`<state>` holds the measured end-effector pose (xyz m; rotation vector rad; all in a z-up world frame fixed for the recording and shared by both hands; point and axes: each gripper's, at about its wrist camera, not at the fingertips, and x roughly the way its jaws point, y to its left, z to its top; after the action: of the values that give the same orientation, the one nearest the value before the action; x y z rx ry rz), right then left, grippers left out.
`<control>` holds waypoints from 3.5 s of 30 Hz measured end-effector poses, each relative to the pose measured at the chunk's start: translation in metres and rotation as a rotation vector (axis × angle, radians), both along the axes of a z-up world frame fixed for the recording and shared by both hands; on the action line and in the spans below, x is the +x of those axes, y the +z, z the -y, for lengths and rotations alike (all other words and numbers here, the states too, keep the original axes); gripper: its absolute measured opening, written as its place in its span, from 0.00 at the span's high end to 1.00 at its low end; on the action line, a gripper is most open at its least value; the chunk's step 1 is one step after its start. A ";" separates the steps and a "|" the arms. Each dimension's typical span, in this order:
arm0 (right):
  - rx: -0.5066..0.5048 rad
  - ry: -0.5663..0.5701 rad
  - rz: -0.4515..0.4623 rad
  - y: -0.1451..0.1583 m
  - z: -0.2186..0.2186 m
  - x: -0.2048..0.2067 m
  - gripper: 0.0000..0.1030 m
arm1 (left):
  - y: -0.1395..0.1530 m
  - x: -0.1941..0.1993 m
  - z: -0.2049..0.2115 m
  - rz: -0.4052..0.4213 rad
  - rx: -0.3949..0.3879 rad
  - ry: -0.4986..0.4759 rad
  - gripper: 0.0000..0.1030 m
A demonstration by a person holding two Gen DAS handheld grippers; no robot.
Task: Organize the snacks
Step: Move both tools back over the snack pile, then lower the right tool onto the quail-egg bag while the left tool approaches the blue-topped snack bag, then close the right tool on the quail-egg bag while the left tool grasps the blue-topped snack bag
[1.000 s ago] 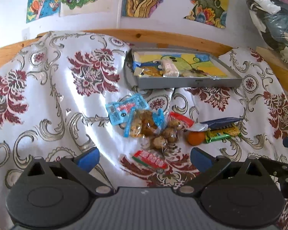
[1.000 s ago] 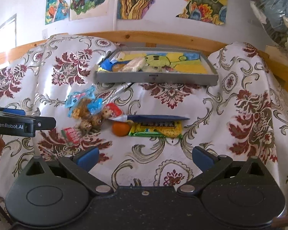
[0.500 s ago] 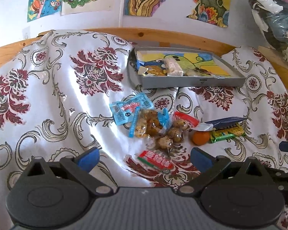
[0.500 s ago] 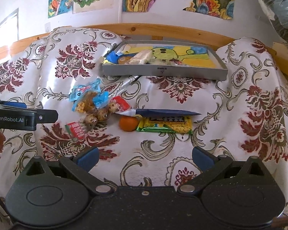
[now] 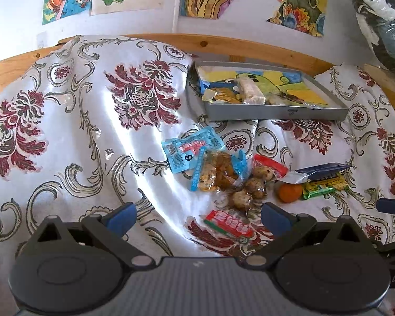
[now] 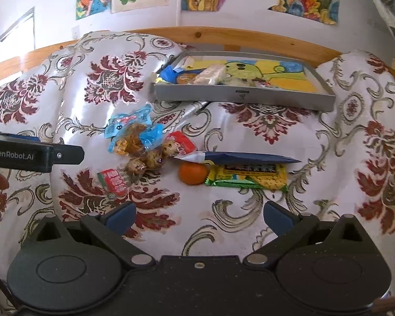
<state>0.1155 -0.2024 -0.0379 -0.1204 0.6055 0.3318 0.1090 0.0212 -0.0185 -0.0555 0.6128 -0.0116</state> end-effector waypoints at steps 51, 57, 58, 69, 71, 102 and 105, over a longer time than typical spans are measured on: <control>0.273 0.062 -0.173 -0.029 -0.036 0.093 0.78 | -0.023 0.146 -0.025 -0.332 -0.307 -0.292 0.09; 0.304 0.059 -0.207 -0.026 -0.008 0.089 0.88 | -0.026 0.140 -0.014 -0.355 -0.287 -0.323 0.09; 0.314 0.065 -0.215 -0.027 -0.006 0.087 0.83 | -0.025 0.138 -0.010 -0.351 -0.255 -0.333 0.09; 0.325 0.103 -0.218 -0.032 -0.034 0.088 0.33 | -0.003 0.132 0.006 -0.244 0.208 -0.498 0.06; 0.291 0.098 -0.219 -0.037 -0.048 0.095 0.33 | 0.001 0.133 0.007 -0.226 0.267 -0.516 0.06; 0.280 0.119 -0.238 -0.019 0.000 0.068 0.77 | -0.035 0.120 0.070 -0.143 0.827 -0.946 0.15; 0.288 0.121 -0.241 -0.020 0.001 0.070 0.77 | -0.042 0.124 0.075 -0.148 0.879 -0.972 0.19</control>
<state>0.1853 -0.2033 -0.0580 0.1627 0.7836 0.5520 0.2325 -0.0543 -0.0608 1.1042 0.6981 -0.6795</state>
